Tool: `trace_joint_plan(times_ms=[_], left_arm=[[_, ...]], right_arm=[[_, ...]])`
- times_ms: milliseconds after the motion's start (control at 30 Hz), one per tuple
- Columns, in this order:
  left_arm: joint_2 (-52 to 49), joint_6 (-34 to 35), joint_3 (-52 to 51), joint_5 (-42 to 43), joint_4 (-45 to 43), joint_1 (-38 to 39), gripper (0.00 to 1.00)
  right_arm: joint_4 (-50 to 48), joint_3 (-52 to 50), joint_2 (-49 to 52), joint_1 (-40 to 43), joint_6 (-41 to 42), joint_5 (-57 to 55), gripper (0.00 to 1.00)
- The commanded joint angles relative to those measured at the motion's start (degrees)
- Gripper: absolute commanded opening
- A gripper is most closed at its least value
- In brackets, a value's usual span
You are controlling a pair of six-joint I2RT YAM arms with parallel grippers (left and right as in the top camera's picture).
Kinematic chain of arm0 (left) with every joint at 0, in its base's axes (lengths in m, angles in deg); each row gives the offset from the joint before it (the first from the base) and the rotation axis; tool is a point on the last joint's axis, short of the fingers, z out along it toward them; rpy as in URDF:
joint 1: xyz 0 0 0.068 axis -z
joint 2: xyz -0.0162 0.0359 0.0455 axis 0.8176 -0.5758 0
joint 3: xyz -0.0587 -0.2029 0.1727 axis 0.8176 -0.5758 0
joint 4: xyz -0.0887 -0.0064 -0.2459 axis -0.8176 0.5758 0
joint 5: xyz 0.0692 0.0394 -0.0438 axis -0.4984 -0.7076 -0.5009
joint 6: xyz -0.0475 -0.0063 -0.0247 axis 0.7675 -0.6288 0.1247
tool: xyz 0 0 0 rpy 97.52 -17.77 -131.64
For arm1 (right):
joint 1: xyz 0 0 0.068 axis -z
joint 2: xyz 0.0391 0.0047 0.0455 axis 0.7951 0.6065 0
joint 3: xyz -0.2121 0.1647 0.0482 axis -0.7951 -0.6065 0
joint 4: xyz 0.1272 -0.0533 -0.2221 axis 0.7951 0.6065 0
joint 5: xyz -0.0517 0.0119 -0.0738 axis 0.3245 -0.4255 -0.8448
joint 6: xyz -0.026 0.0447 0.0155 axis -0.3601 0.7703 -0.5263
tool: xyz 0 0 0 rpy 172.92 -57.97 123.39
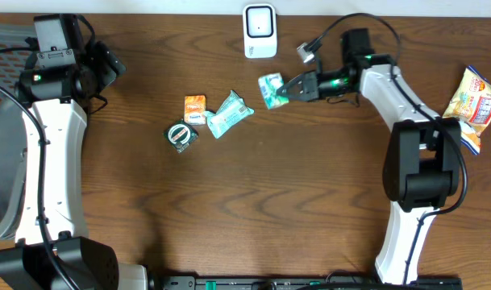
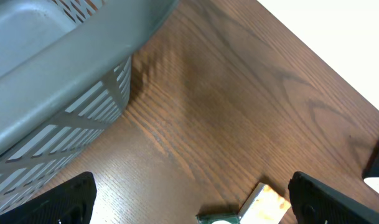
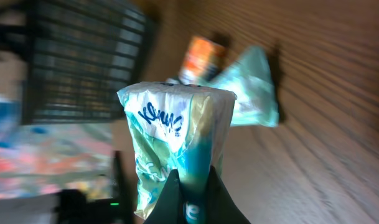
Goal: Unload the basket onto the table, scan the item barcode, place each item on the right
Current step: 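Lift the Kleenex pack toward the scanner with the right gripper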
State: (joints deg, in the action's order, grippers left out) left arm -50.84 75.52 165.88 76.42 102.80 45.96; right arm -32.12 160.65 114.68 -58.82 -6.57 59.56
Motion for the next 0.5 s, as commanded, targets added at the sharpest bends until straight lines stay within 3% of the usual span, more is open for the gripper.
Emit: trace_joint_plan(times_ms=[0,467], left_arm=[[0.0,0.9,0.9,-0.7,0.1,0.0,0.98],[0.0,0.9,0.9,-0.7,0.1,0.0,0.97]], right_arm=[[-4.3,0.9,-1.9,1.0,1.4,19.5,0.01],[-22.4,0.9,-1.9,2.7,14.7,19.5,0.01]])
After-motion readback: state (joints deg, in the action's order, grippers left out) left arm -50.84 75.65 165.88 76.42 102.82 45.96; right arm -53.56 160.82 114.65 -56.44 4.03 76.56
